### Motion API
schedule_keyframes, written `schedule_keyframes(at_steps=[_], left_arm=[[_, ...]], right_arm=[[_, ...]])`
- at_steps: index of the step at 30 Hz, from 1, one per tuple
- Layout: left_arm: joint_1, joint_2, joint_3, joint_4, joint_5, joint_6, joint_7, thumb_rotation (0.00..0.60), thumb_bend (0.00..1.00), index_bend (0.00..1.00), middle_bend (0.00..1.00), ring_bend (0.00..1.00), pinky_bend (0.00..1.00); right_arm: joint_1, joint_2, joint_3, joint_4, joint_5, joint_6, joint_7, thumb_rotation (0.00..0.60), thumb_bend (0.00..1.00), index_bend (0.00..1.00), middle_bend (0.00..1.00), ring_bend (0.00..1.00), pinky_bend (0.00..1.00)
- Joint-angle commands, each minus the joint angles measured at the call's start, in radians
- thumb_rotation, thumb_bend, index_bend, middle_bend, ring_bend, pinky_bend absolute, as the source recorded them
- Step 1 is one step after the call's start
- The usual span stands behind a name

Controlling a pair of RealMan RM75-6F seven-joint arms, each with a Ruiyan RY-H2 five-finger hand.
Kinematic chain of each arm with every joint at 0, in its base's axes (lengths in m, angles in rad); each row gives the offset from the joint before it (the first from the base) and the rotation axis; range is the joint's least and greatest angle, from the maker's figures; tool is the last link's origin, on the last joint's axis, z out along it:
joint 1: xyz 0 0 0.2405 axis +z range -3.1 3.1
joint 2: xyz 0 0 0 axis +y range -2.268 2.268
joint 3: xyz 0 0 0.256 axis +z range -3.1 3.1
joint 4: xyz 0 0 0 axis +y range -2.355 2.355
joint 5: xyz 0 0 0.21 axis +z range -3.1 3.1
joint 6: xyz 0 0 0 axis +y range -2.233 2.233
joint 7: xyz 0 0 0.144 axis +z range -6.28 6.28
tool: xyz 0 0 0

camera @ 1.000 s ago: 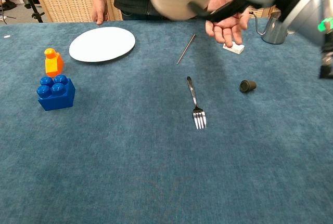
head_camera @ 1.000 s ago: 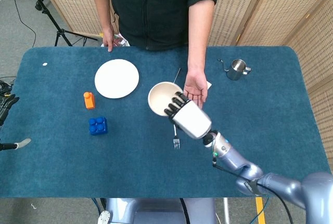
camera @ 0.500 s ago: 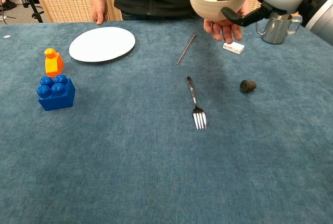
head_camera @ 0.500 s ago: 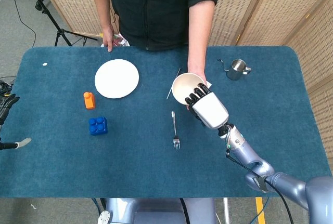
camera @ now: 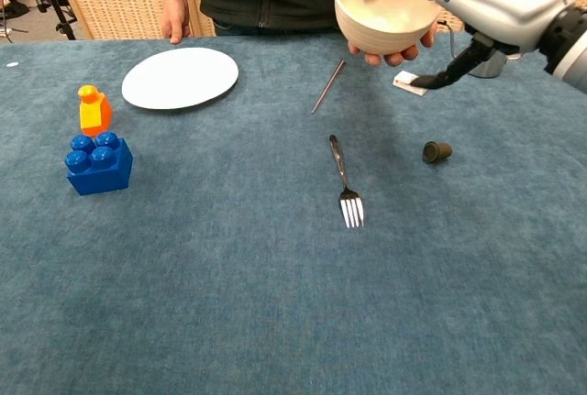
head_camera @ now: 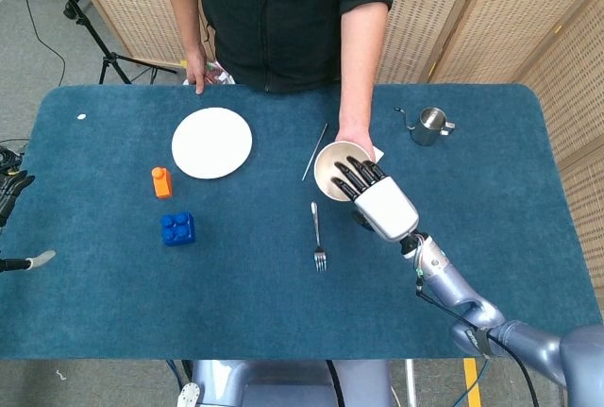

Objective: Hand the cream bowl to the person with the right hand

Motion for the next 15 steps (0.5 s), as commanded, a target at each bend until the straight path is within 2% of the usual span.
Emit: schedule_keyframes(at_steps=[1,5,9,15], left_arm=[[0.000,0.000,0.001,-0.002,0.002,0.001,0.002,0.600,0.00,0.00,0.00,0.00,0.00],[0.001,0.001,0.001,-0.003,0.001,0.003,0.002,0.600,0.00,0.00,0.00,0.00,0.00],[0.006,0.001,0.002,-0.004,0.004,0.013,0.008,0.600,0.00,0.00,0.00,0.00,0.00],[0.016,0.000,0.003,-0.009,0.011,0.037,0.017,0.600,0.00,0.00,0.00,0.00,0.00]], right_arm=[[-0.019,0.047,0.004,-0.059,0.013,0.006,-0.006,0.600,0.00,0.00,0.00,0.00,0.16],[-0.047,0.116,0.004,-0.134,0.001,0.047,0.008,0.600,0.00,0.00,0.00,0.00,0.16],[-0.135,0.254,-0.024,-0.226,-0.025,0.149,0.092,0.600,0.00,0.00,0.00,0.00,0.16],[-0.245,0.320,-0.085,-0.193,-0.035,0.230,0.173,0.600,0.00,0.00,0.00,0.00,0.16]])
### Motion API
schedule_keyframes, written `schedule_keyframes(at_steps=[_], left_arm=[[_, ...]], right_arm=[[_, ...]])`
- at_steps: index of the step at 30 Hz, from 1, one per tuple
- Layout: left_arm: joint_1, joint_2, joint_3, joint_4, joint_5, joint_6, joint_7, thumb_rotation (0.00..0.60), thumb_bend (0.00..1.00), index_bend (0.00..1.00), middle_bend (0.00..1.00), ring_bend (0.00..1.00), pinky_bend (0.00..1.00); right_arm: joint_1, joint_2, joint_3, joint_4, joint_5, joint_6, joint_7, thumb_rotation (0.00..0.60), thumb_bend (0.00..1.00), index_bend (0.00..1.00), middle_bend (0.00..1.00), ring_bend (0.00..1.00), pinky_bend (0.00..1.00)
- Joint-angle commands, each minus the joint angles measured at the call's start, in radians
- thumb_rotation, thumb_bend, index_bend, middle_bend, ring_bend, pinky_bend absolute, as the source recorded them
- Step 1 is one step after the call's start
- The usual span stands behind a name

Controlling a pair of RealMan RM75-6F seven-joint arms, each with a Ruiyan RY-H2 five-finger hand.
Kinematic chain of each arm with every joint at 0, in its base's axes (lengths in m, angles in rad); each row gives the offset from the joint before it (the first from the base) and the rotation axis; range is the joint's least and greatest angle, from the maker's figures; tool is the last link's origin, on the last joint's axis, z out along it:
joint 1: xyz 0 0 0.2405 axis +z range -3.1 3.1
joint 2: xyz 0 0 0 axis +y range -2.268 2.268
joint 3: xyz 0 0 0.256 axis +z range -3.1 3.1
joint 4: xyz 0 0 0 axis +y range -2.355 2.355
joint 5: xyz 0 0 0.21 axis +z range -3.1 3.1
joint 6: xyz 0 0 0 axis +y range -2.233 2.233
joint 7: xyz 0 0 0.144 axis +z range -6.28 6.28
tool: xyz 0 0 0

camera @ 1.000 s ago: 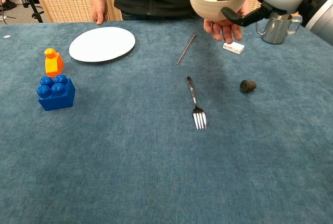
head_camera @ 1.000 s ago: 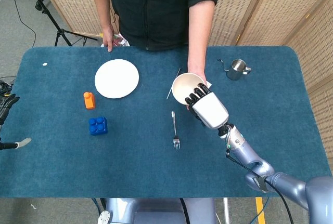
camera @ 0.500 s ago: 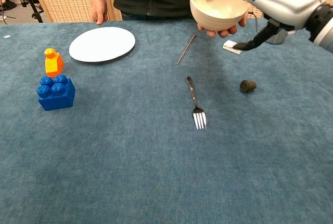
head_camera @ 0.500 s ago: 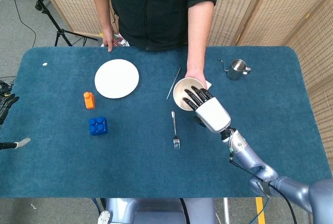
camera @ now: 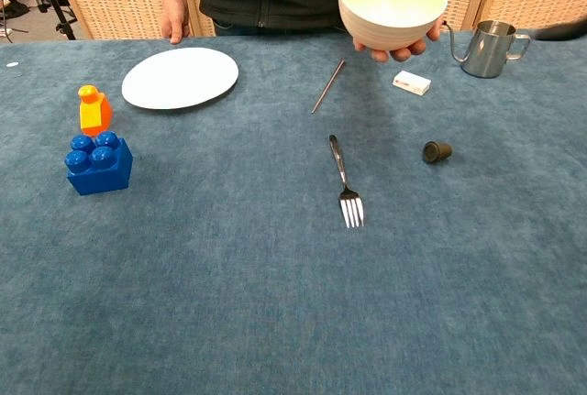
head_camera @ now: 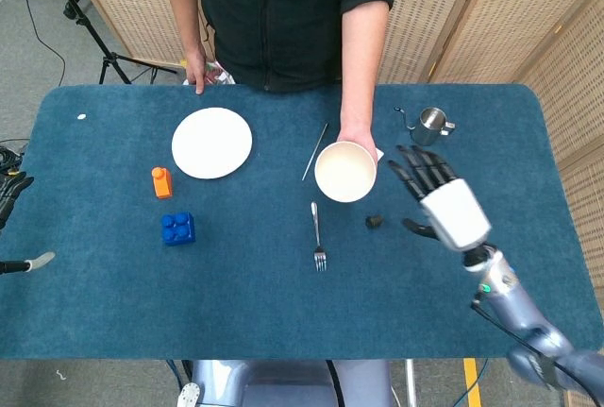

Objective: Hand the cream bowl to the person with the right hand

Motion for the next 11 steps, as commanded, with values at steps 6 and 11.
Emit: schedule_keyframes(at_steps=[6,11], left_arm=[[0.021,-0.008,0.000,-0.006,0.004,0.042,0.041,0.600,0.00,0.00,0.00,0.00,0.00],[0.028,-0.029,-0.005,-0.004,0.000,0.061,0.096,0.600,0.00,0.00,0.00,0.00,0.00]], right_arm=[[-0.209,0.065,-0.110,0.020,0.045,0.092,0.137,0.600,0.00,0.00,0.00,0.00,0.13],[-0.268,0.083,-0.126,-0.012,0.058,0.111,0.164,0.600,0.00,0.00,0.00,0.00,0.13]])
